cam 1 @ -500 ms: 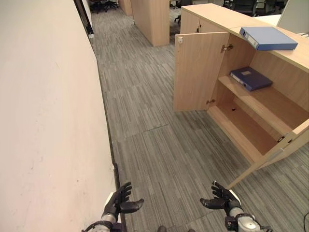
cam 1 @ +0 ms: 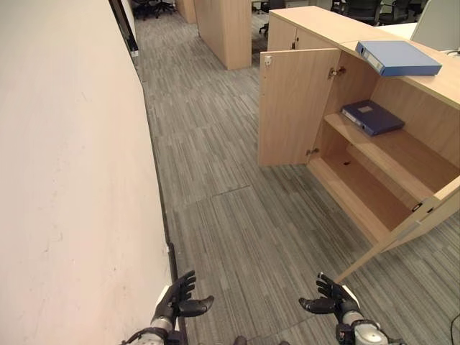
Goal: Put the empty folder in the office cabinet
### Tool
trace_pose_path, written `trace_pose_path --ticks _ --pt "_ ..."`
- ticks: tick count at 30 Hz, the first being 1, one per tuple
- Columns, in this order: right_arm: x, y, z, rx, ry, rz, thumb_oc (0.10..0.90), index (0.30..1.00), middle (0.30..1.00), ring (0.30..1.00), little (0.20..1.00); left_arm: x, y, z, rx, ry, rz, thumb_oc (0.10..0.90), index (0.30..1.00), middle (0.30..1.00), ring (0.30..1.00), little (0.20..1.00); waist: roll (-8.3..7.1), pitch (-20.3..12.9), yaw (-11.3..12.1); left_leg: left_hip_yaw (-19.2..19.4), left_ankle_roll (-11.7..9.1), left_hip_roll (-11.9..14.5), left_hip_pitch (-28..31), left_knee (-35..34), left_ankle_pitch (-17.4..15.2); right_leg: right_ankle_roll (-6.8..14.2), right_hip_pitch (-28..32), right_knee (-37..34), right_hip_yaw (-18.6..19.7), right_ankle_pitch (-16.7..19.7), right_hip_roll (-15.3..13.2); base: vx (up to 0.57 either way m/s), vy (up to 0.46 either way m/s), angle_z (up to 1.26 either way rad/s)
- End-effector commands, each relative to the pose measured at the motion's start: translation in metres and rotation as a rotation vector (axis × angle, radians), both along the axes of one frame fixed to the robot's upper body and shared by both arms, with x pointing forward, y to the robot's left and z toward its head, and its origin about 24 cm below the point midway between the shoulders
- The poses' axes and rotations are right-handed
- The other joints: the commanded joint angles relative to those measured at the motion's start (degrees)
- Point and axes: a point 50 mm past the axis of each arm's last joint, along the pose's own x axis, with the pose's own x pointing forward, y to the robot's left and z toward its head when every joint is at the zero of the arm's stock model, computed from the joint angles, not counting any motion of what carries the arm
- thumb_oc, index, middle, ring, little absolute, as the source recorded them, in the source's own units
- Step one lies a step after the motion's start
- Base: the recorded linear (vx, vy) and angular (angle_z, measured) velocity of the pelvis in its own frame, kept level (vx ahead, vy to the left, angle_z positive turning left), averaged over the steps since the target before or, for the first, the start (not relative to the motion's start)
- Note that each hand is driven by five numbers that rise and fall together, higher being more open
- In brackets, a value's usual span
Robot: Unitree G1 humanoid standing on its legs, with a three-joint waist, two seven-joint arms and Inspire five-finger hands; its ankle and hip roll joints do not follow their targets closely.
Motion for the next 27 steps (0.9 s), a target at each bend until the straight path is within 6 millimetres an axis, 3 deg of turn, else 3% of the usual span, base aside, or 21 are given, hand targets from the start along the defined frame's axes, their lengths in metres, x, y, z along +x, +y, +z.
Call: trace_pose_path --ticks 1,20,23,27 --pt "0.036 -0.002 0.025 -0.047 -0.167 0.053 0.800 0.900 0.900 0.900 0.900 0.032 0.013 0.022 0.084 -0.143 -0.032 0.800 0.900 0.900 0.900 0.900 -2.56 -0.57 0.41 -5.54 -1.29 0.04 0.17 -0.47 -6.08 3.45 3.02 0.54 -1.85 -8.16 -1.93 0.00 0.000 0.00" --pt "0.038 -0.011 0.030 -0.080 -0.179 0.053 0.800 0.900 0.900 0.900 0.900 0.039 0.012 0.025 0.054 -0.162 -0.008 0.800 0.900 0.900 0.900 0.900 -2.64 0.76 0.48 -6.25 -2.68 1.13 -1.55 0.65 -6.05 2.40 2.11 0.74 -2.59 -9.24 -0.66 0.02 -0.049 0.03" --pt "0.040 -0.012 0.031 -0.077 -0.183 0.045 0.800 0.900 0.900 0.900 0.900 0.041 0.014 0.027 0.054 -0.168 0.001 0.800 0.900 0.900 0.900 0.900 -3.20 1.52 0.46 -5.98 -3.38 1.46 -3.50 4.69 -7.33 1.81 1.69 1.34 -2.04 -9.89 -0.30 0.02 -0.102 0.01" --pt "0.043 -0.016 0.036 -0.077 -0.212 0.016 0.800 0.900 0.900 0.900 0.900 0.052 0.010 0.033 0.043 -0.205 -0.015 0.800 0.900 0.900 0.900 0.900 -3.80 3.81 0.25 -3.59 -5.48 1.01 -10.00 16.38 -7.52 0.94 1.37 2.11 -2.43 -10.57 -0.58 -0.02 -0.098 0.05"
